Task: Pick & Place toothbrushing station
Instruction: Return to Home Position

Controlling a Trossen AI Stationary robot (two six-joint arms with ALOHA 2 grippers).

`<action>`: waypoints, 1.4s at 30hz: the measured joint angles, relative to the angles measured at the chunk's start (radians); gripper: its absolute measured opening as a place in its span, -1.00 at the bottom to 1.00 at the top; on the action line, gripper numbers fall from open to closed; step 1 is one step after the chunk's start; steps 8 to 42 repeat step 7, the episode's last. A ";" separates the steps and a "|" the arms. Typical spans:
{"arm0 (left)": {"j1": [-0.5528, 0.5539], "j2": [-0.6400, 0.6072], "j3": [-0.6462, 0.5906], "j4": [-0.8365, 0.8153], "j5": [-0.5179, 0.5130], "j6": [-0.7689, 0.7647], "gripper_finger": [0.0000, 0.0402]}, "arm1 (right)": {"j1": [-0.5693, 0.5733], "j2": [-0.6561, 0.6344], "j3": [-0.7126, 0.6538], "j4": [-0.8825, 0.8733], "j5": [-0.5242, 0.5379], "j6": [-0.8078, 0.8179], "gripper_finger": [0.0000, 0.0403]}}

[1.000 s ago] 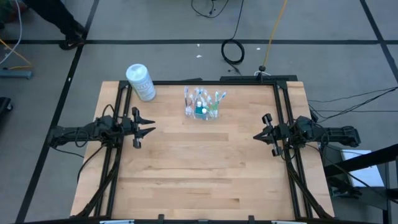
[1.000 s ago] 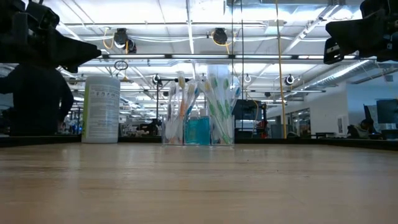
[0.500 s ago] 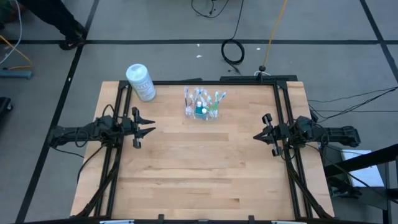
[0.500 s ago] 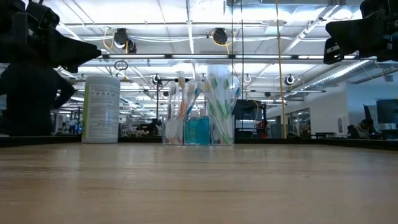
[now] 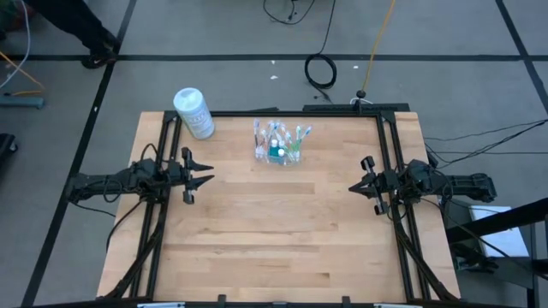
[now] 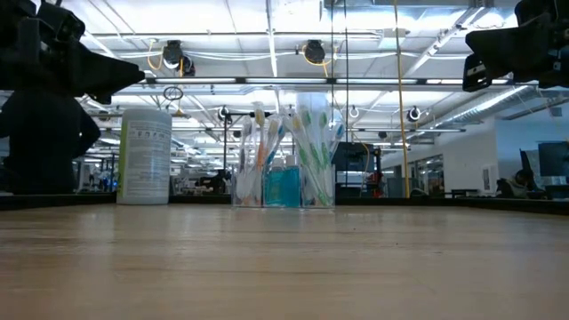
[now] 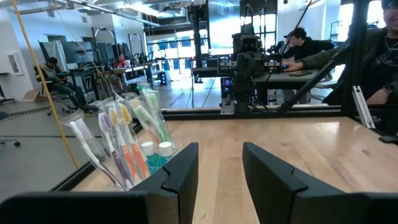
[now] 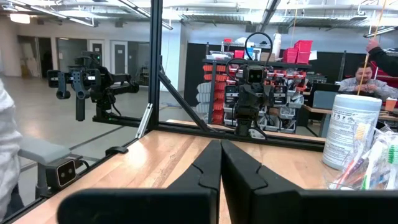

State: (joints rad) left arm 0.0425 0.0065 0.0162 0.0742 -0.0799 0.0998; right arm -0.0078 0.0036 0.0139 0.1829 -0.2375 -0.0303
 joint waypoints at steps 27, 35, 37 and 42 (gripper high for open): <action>0.000 0.000 0.000 0.000 0.000 0.000 -0.35 | 0.000 0.000 0.000 0.000 0.000 0.000 -0.98; 0.000 0.000 0.000 0.000 0.000 0.000 -0.35 | 0.000 0.000 0.000 0.000 0.000 0.000 -0.98; 0.000 0.000 0.000 0.000 0.000 0.000 -0.35 | 0.000 0.000 0.000 0.000 0.000 0.000 -0.98; 0.000 0.000 0.000 0.000 0.000 0.000 -0.35 | 0.000 0.000 0.000 0.000 0.000 0.000 -0.98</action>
